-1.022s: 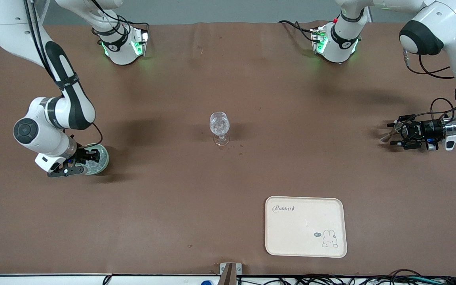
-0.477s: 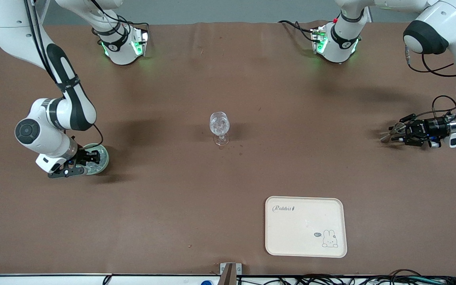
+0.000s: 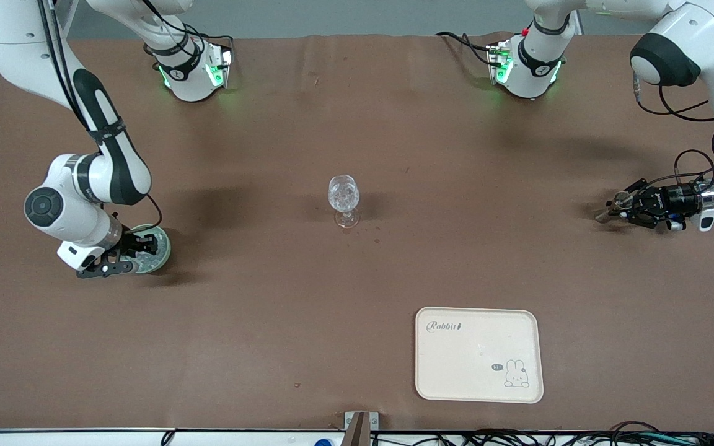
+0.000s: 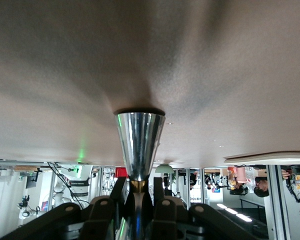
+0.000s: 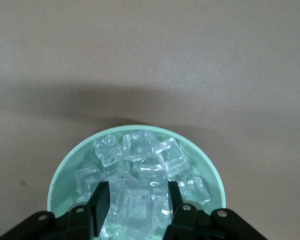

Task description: Pour wine and add ice with both arms

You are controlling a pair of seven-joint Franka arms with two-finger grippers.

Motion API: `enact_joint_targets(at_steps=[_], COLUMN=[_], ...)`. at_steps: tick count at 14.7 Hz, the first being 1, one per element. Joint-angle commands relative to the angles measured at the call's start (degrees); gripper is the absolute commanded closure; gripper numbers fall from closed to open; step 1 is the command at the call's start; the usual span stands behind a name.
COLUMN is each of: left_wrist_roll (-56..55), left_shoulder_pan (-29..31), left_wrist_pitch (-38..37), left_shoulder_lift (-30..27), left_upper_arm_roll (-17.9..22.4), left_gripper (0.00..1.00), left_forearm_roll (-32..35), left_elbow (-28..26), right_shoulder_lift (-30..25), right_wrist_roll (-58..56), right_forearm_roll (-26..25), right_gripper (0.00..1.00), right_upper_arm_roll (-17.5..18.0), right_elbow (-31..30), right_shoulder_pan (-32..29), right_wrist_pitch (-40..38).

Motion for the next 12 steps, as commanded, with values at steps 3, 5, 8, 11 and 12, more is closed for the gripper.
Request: enact_joint_targets(at_steps=[3,5,8,11,12], left_wrist_roll=[-2.03,-2.55,-8.51,-11.33,-13.43], left_shoulder_pan=[0.04,-1.09,-1.37,-1.45,-1.89], left_wrist_pitch=[-5.67,-7.18,-7.09,-7.09,-6.05], left_shoulder_lift=[-3.23,-5.25,-9.64,-13.86,-15.61], left_upper_arm_roll=[0.30,-0.66,-6.28,-11.02,-12.69], left_gripper=[1.00,1.00,1.00,1.00,1.00], left_forearm_roll=[-2.28,-2.90,-2.90,-2.90,-2.90], left_elbow=[0.83,1.09,1.09,-0.39,-1.88], right_shoulder_lift=[-0.21,-0.21,-0.12,-0.12,-0.12], right_wrist_roll=[-0.44,-0.44,0.17,0.26,0.35], right_forearm_roll=[-0.54,-0.45,-0.36,-0.27,-0.10], right_gripper=[0.52,0.70,0.92,0.95,0.96], right_upper_arm_roll=[0.01,0.01,0.02,0.10,0.10], right_elbow=[-0.39,-0.30,0.93,1.81,1.98], right_shoulder_pan=[-0.19,-0.27,-0.01,-0.01,-0.01], right_wrist_pitch=[-0.20,-0.02,-0.37,-1.86,-2.30])
